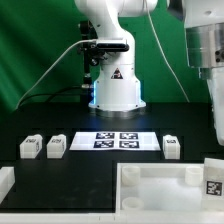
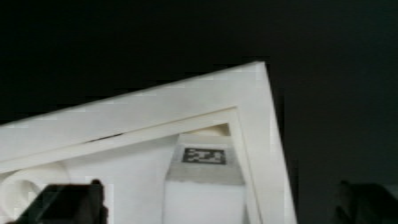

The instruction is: Assemble one leg

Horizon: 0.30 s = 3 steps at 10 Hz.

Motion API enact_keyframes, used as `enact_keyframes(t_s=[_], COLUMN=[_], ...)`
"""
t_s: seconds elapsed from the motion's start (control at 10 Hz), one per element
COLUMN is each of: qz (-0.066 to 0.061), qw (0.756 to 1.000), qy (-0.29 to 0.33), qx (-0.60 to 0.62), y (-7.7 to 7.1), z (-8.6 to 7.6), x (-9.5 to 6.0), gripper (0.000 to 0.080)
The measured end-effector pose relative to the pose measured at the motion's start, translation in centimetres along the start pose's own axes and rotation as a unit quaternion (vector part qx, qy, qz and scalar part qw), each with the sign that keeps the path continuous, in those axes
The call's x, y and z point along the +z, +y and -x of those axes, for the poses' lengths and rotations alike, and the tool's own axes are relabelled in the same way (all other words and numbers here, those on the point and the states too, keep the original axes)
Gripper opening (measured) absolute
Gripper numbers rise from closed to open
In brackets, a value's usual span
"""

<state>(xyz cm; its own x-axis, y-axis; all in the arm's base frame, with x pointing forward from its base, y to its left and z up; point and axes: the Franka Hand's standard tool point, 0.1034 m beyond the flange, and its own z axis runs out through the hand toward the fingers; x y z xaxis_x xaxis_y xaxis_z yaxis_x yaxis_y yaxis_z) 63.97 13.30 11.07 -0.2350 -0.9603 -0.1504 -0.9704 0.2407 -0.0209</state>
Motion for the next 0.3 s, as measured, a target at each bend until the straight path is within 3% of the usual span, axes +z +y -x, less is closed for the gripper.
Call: enact_keyframes(t_s=[0.3], qz=[0.001], qw=[1.000], qy=[0.001], qx=[0.000], y=[0.07], z=[-0.04], x=[0.13], gripper=[0.0649])
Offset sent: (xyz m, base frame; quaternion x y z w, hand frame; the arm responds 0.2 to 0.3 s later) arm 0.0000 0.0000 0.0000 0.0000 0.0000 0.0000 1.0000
